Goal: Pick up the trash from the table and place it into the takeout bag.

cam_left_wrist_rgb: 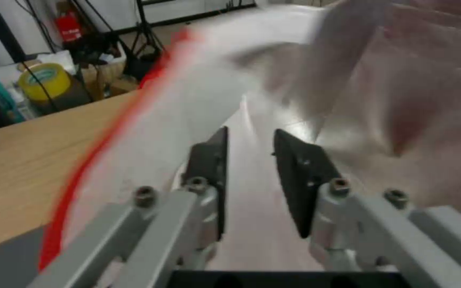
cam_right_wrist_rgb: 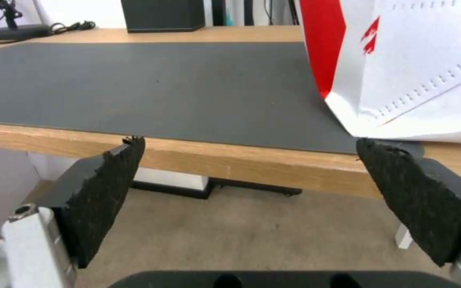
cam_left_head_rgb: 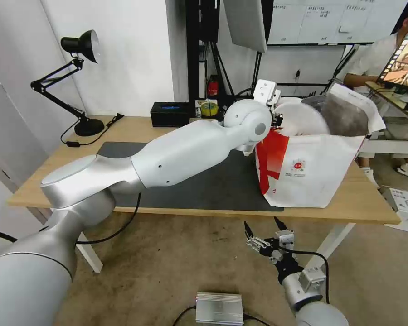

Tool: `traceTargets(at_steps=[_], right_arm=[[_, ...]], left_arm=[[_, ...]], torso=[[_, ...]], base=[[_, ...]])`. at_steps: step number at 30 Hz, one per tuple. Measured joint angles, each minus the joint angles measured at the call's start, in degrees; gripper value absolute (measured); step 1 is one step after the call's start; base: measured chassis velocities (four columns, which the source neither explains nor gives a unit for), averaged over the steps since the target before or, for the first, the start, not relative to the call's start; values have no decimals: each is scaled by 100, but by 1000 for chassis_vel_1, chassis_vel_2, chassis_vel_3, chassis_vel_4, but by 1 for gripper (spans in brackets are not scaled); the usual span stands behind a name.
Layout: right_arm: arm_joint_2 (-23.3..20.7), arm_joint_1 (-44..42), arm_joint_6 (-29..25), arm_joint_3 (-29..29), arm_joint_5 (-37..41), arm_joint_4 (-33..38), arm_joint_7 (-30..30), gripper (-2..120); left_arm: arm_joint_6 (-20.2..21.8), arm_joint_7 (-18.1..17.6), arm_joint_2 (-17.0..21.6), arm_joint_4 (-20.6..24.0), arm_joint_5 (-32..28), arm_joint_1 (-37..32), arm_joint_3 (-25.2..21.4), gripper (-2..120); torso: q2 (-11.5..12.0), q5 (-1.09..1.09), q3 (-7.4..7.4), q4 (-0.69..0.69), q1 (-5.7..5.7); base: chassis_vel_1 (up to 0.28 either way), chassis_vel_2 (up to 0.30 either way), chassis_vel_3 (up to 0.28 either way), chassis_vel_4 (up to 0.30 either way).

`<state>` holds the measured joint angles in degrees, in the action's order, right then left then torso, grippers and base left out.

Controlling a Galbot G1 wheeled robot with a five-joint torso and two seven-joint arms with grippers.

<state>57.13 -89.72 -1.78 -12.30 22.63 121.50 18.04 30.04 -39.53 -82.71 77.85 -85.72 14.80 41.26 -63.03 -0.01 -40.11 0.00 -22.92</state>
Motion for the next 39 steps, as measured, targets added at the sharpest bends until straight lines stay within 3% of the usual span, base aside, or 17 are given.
traceTargets(at_steps=[7,11,12,19,22,24,25,26,30,31,33,37,39], right_arm=[[0,0,0,0,0,0,0,100],[0,0,0,0,0,0,0,100],[0,0,0,0,0,0,0,100],[0,0,0,0,0,0,0,100],[0,0,0,0,0,0,0,100],[0,0,0,0,0,0,0,100],[0,0,0,0,0,0,0,100],[0,0,0,0,0,0,0,100],[0,0,0,0,0,0,0,100],[0,0,0,0,0,0,0,100],[0,0,0,0,0,0,-1,100],[0,0,0,0,0,0,0,100],[0,0,0,0,0,0,-1,100]], left_arm=[[-48,-91,28,160,-55,-4,-115,60],[-153,-93,59,225,-56,-7,-172,67],[-306,-93,117,328,-56,-16,-223,77],[-797,-116,431,706,-25,-79,-387,98],[-1023,-115,775,987,192,-131,-456,99],[-1316,72,1314,1363,591,-238,-484,100],[-1316,72,1314,1363,591,-238,-484,100],[-1491,189,1608,1550,825,-327,-505,100],[-1783,379,2040,1835,1083,-541,-592,100],[-2014,603,2486,2090,1370,-866,-748,100],[-2278,895,3022,2374,1770,-1443,-1038,100],[-2477,1101,3388,2601,2052,-2094,-1448,100],[-2633,1299,3710,2822,2312,-2749,-1979,100]], torso=[[0,0,0,-1,0],[0,0,0,0,0],[0,0,0,-1,0],[0,0,0,-1,0],[0,0,0,-1,0],[0,-1,0,1,0],[0,-1,0,1,0],[0,-2,0,2,0],[0,-1,0,0,0],[0,-1,0,0,0],[0,-2,0,2,0],[1,-5,0,3,0],[1,-1,0,1,0]], base=[[0,0,0,0],[0,0,0,0],[0,0,0,0],[0,0,0,0],[0,0,0,0],[0,0,0,0],[0,0,0,0],[0,0,0,0],[0,0,0,0],[0,0,0,0],[0,0,0,0],[0,0,0,0],[0,0,0,0]])
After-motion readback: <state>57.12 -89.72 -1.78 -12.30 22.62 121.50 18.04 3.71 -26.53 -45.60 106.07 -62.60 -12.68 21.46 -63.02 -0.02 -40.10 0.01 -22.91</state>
